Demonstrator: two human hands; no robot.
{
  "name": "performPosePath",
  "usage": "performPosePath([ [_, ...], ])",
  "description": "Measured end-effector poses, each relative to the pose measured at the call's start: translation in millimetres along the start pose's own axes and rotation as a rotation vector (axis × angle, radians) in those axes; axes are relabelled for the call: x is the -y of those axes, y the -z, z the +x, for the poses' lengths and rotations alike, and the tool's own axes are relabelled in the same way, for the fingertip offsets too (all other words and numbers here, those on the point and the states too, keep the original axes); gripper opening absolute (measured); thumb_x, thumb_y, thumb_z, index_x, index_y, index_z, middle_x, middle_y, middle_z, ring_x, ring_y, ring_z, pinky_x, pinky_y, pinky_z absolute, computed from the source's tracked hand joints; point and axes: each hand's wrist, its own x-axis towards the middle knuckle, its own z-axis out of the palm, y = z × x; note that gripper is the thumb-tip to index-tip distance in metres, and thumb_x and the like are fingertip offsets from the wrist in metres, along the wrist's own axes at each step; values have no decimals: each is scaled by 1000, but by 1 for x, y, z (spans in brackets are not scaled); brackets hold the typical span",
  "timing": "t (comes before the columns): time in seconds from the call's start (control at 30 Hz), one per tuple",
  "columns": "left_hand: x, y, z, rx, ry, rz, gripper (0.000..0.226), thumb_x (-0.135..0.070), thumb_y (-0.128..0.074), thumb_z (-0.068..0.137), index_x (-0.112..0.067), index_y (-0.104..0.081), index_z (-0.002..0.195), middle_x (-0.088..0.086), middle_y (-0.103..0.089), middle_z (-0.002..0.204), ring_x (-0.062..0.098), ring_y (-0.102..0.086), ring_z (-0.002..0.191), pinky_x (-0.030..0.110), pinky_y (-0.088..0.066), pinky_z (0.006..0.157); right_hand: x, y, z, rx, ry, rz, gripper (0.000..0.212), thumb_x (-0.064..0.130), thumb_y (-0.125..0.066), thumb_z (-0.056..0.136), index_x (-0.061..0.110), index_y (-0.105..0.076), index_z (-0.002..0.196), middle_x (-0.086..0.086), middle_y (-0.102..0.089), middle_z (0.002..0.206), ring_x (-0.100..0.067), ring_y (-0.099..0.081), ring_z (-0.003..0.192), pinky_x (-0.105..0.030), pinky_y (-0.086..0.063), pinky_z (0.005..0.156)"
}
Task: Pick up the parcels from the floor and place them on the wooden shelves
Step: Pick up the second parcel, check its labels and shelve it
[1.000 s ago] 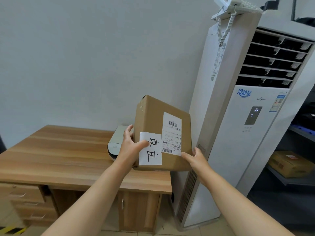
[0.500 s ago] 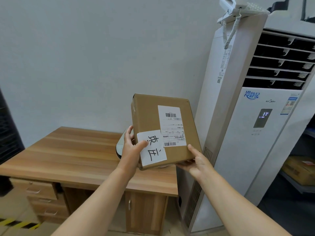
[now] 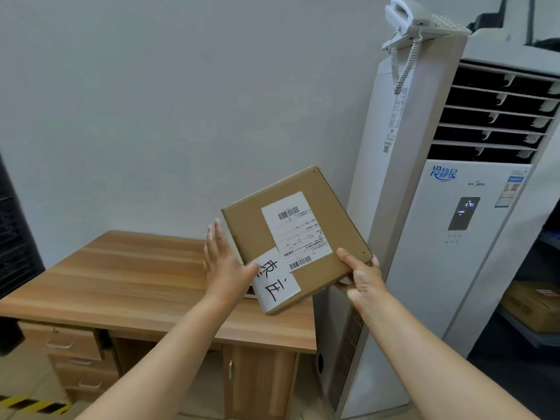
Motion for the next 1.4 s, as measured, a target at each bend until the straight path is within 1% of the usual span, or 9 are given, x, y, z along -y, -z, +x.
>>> performPosePath([
  [0.2, -29, 10, 29, 76, -335, 358, 104, -33, -68, 77, -32, 10, 146, -2, 11, 157, 17, 15, 143, 43, 6, 115, 20, -12, -3, 189, 180, -330, 108, -4, -80, 63, 31, -18, 144, -5, -42, 140, -25, -53, 114, -43, -52, 89],
  [0.3, -40, 16, 48, 143, -440, 512, 96, -37, -65, 80, -32, 4, 146, -3, 11, 157, 16, 19, 142, 41, 12, 114, 30, -20, -8, 351, 259, -575, 109, -4, -78, 65, 33, -15, 145, 2, -45, 125, -11, -55, 99, -29, -53, 73],
  [0.43, -44, 24, 67, 333, -592, 604, 87, -46, -65, 74, -29, -19, 146, -6, -15, 156, 16, 10, 144, 42, 9, 116, 43, -32, -10, 477, 340, -816, 112, 1, -80, 63, 37, -14, 145, 2, -40, 134, -15, -48, 111, -23, -50, 71],
  [0.6, -30, 23, 66, 598, -434, 422, 83, -38, -69, 74, -29, -25, 143, -4, -35, 147, 18, -13, 142, 45, -16, 114, 53, -43, -14, 577, 388, -1023, 108, 5, -81, 63, 37, -17, 143, 1, -36, 135, -15, -40, 116, -15, -42, 65],
  [0.8, -13, 26, 63, 726, -225, 161, 88, -37, -76, 64, -53, -26, 135, -9, -47, 130, 17, -50, 114, 43, -48, 94, 60, -46, -10, 645, 393, -1142, 101, 4, -80, 64, 35, -22, 141, 3, -37, 130, -15, -40, 114, -14, -41, 66],
  [1.0, -9, 19, 56, 718, -186, -59, 79, -25, -78, 69, -47, -35, 131, -5, -44, 128, 16, -51, 111, 37, -53, 85, 59, -44, 0, 628, 442, -1217, 102, 12, -79, 68, 37, -16, 144, 0, -32, 145, -19, -37, 127, -30, -39, 86],
  [1.17, 0, 14, 54, 620, -21, -308, 75, -20, -75, 75, -42, -34, 134, 2, -43, 130, 13, -51, 108, 34, -50, 83, 53, -30, 14, 371, 628, -1292, 110, 33, -80, 65, 40, -6, 145, 0, -17, 155, -24, -19, 141, -52, -25, 111],
  [1.27, 11, 11, 55, 544, 72, -404, 79, -21, -77, 74, -41, -32, 136, 4, -43, 133, 18, -50, 113, 36, -49, 87, 47, -16, 19, 214, 679, -1223, 117, 37, -81, 64, 37, 3, 146, 1, -5, 156, -20, -8, 144, -49, -17, 115],
  [1.4, 18, 0, 52, 507, 146, -427, 84, -21, -76, 74, -38, -28, 141, 4, -41, 132, 15, -52, 106, 26, -49, 69, 39, 0, 24, 153, 585, -1054, 120, 27, -81, 68, 27, 9, 147, -1, 3, 157, -18, 0, 145, -42, -11, 115],
])
